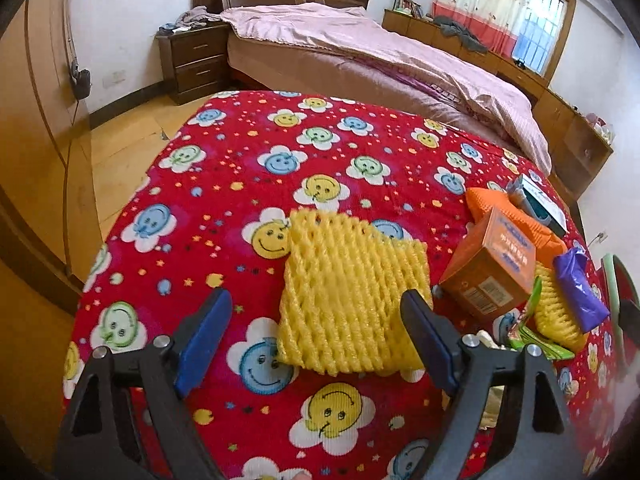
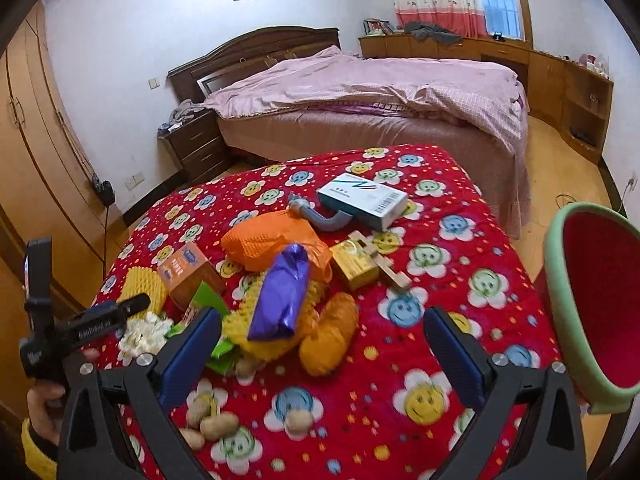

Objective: Collect trash
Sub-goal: 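Grasp the purple wrapper with the right tool while the left tool grasps a yellow foam net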

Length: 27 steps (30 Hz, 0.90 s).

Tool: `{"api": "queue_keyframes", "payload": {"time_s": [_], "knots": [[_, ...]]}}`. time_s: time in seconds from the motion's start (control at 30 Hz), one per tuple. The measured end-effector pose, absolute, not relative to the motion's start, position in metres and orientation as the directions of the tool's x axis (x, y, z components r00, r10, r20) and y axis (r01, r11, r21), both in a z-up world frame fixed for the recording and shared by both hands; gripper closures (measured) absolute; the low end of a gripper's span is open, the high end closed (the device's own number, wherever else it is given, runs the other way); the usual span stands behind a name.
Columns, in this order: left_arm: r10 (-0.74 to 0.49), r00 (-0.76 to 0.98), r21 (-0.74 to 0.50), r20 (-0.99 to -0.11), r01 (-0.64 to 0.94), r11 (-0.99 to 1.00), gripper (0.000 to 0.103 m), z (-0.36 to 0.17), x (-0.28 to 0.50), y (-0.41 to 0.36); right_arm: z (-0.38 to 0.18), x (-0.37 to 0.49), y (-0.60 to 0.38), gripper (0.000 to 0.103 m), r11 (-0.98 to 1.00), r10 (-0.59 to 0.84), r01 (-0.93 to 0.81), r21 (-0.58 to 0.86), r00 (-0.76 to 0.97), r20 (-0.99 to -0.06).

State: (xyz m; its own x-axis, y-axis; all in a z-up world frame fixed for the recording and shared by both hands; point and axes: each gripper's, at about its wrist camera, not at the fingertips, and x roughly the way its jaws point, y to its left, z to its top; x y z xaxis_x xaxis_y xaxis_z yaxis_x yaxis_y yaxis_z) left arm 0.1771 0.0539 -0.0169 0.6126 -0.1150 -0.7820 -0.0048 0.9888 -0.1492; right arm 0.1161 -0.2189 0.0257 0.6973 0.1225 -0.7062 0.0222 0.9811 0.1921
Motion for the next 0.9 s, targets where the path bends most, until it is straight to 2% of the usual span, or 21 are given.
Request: {"api": "queue_keyframes", "payload": {"time_s": [0.03, 0.1, 0.2, 0.23, 0.3, 0.33, 0.4, 0.5, 0.63, 0.9], "knots": [[-0.117, 0.613, -0.150, -0.781, -0.002, 0.989, 0.018, -0.018, 0.178, 0.053, 0.024, 0.120, -0.217, 0.014, 0.981, 0.126, 0.020, 0.192, 0.690, -0.713], [-0.126, 0.621, -0.151, -0.774, 0.012, 0.988, 0.020, -0.018, 0.177, 0.051, 0.020, 0.130, -0.212, 0.023, 0.982, 0.135, 0.011, 0.191, 0.671, -0.729], [-0.149, 0.629, -0.165, -0.763, 0.033, 0.986, 0.028, -0.019, 0.178, 0.050, 0.017, 0.138, -0.205, 0.043, 0.982, 0.147, -0.006, 0.189, 0.652, -0.744], [-0.158, 0.635, -0.174, -0.756, 0.038, 0.984, 0.038, -0.018, 0.178, 0.051, 0.017, 0.138, -0.203, 0.048, 0.983, 0.148, -0.012, 0.185, 0.652, -0.744], [-0.191, 0.640, -0.207, -0.744, 0.051, 0.977, 0.050, -0.017, 0.179, 0.053, 0.015, 0.139, -0.198, 0.056, 0.985, 0.154, -0.038, 0.171, 0.648, -0.746], [-0.197, 0.643, -0.215, -0.741, 0.050, 0.975, 0.061, -0.017, 0.179, 0.054, 0.014, 0.140, -0.195, 0.061, 0.985, 0.158, -0.049, 0.165, 0.641, -0.751], [-0.220, 0.643, -0.238, -0.734, 0.060, 0.969, 0.073, -0.015, 0.178, 0.055, 0.009, 0.143, -0.191, 0.071, 0.985, 0.167, -0.066, 0.162, 0.626, -0.762], [-0.255, 0.636, -0.285, -0.728, 0.057, 0.957, 0.080, -0.012, 0.176, 0.058, 0.006, 0.144, -0.187, 0.076, 0.981, 0.188, -0.081, 0.176, 0.622, -0.760], [-0.258, 0.660, -0.305, -0.706, 0.046, 0.951, 0.080, 0.001, 0.165, 0.062, 0.014, 0.134, -0.188, 0.080, 0.977, 0.205, -0.088, 0.194, 0.646, -0.735], [-0.249, 0.715, -0.300, -0.653, 0.057, 0.952, 0.081, 0.041, 0.135, 0.065, 0.041, 0.102, -0.199, 0.081, 0.965, 0.230, -0.076, 0.252, 0.708, -0.668]]}}
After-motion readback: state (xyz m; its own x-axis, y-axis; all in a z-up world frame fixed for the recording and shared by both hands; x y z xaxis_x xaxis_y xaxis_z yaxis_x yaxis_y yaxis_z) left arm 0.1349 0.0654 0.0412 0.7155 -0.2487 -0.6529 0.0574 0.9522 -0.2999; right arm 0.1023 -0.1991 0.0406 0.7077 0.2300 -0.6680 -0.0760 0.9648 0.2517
